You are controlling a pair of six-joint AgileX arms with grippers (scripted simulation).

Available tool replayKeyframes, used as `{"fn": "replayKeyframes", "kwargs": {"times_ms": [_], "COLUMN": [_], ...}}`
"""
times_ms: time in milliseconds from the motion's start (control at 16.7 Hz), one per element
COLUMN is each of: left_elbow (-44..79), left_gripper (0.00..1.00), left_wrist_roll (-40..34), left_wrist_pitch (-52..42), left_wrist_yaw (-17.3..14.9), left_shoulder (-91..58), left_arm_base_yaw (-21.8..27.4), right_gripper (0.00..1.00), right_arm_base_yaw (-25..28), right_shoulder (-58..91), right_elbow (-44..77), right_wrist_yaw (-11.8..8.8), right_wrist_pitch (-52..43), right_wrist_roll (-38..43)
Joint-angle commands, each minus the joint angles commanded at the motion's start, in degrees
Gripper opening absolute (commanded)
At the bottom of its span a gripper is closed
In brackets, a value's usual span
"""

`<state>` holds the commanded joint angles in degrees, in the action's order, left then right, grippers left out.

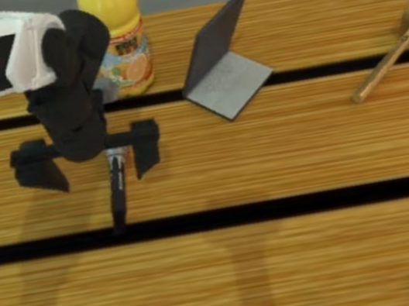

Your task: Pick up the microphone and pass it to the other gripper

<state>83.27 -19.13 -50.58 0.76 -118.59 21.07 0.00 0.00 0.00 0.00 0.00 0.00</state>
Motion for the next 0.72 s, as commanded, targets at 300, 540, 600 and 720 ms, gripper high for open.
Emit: {"fn": "replayKeyframes", "kwargs": {"times_ms": [300, 540, 600, 720], "left_elbow": [-4.56, -5.40, -5.40, -5.40], "left_gripper": [1.00, 1.00, 1.00, 0.92], "left_wrist_roll": [0.15, 0.17, 0.17, 0.17], "left_wrist_pitch": [12.32, 14.17, 14.17, 14.17], "left_wrist_yaw": [-0.07, -0.09, -0.09, -0.09], "left_shoulder": [-7.11, -8.55, -8.55, -8.55], "left_arm_base_yaw": [-0.08, -0.08, -0.08, -0.08], "right_gripper": [1.00, 1.00, 1.00, 1.00], "right_arm_base_yaw": [0.00, 0.00, 0.00, 0.00], "right_shoulder": [0.00, 0.00, 0.00, 0.00], "right_elbow": [0.00, 0.00, 0.00, 0.00], "right_wrist_yaw": [0.00, 0.00, 0.00, 0.00], "right_wrist_pitch": [0.00, 0.00, 0.00, 0.00], "right_wrist_roll": [0.00, 0.00, 0.00, 0.00]}}
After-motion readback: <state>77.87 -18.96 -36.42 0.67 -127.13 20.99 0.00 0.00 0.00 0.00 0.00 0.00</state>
